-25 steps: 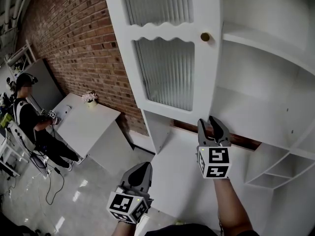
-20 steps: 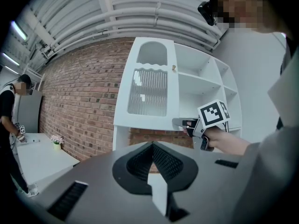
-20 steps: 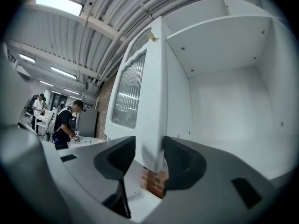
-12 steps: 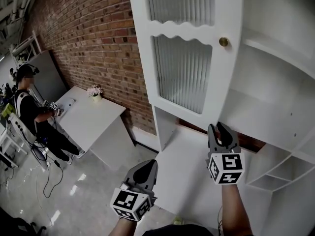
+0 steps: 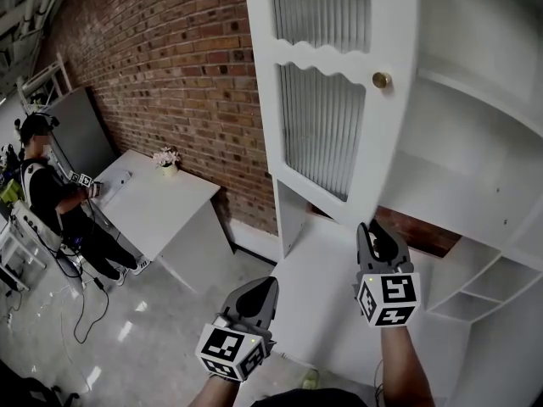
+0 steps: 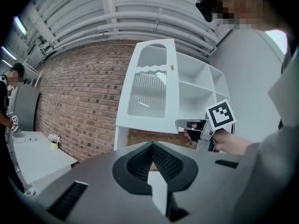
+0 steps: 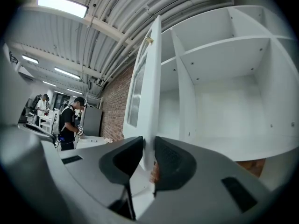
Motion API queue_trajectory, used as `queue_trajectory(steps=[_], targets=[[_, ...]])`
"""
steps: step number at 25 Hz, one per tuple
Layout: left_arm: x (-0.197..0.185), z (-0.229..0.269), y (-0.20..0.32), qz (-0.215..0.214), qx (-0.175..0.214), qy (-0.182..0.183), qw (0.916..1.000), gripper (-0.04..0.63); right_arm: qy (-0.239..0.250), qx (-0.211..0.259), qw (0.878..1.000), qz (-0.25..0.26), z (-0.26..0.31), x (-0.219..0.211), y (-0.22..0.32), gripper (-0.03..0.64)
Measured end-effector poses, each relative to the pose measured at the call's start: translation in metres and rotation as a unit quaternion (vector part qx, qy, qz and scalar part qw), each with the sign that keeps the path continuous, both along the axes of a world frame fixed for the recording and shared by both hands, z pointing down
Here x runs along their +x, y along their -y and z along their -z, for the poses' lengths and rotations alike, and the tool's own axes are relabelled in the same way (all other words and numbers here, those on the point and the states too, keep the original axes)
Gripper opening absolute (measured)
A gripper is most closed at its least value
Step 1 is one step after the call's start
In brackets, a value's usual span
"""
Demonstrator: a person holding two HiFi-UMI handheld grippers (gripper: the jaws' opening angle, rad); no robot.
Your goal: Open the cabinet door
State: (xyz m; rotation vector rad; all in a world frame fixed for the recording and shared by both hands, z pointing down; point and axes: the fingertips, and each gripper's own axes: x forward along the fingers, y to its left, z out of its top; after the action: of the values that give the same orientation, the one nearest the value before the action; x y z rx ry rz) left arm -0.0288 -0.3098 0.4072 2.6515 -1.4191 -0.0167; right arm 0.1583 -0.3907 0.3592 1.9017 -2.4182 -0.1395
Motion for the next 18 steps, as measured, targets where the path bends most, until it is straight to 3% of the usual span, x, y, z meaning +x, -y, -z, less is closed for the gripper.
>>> queue_trajectory(steps=[18], targets=[[-0.061, 0.013, -0.05, 0.004, 0.005, -0.006, 1.0, 0.006, -0.006, -0.006, 0.999, 0.05, 0.005, -0.097, -0.061, 0.055]])
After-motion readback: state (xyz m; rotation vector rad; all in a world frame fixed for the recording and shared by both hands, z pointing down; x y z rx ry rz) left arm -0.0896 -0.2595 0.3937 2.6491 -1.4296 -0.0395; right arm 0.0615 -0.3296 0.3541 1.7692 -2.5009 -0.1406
